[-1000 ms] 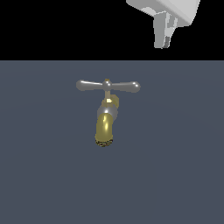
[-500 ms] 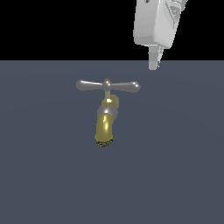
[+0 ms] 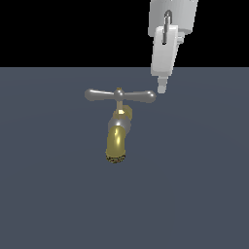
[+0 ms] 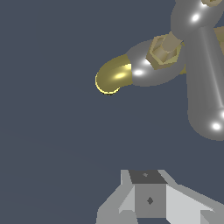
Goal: Turn on the faucet by rotating a designated handle.
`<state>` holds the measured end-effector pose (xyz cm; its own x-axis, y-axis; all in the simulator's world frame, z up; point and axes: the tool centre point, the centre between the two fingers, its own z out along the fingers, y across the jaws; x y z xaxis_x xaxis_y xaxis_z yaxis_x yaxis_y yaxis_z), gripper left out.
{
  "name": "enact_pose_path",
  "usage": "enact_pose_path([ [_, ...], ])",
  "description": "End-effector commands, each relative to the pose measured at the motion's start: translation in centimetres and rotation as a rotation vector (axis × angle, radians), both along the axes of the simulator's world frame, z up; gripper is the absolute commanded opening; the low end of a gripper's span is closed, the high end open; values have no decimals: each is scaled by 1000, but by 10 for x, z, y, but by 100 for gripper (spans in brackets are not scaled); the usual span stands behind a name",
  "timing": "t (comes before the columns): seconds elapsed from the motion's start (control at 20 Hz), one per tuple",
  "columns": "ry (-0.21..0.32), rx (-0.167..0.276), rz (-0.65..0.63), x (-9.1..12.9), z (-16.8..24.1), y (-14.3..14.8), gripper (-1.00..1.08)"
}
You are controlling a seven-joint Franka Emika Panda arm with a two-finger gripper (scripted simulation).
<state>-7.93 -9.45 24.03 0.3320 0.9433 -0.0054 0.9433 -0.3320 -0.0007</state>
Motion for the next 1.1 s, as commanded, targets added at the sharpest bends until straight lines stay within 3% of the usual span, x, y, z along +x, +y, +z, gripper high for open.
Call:
enact_pose_path([
  [0.0,-1,0,52,8,-9,2,-100],
  [0.5,-2,4,192,29,-35,12,-100],
  [1.05,-2,5,230,35,-41,16,-100],
])
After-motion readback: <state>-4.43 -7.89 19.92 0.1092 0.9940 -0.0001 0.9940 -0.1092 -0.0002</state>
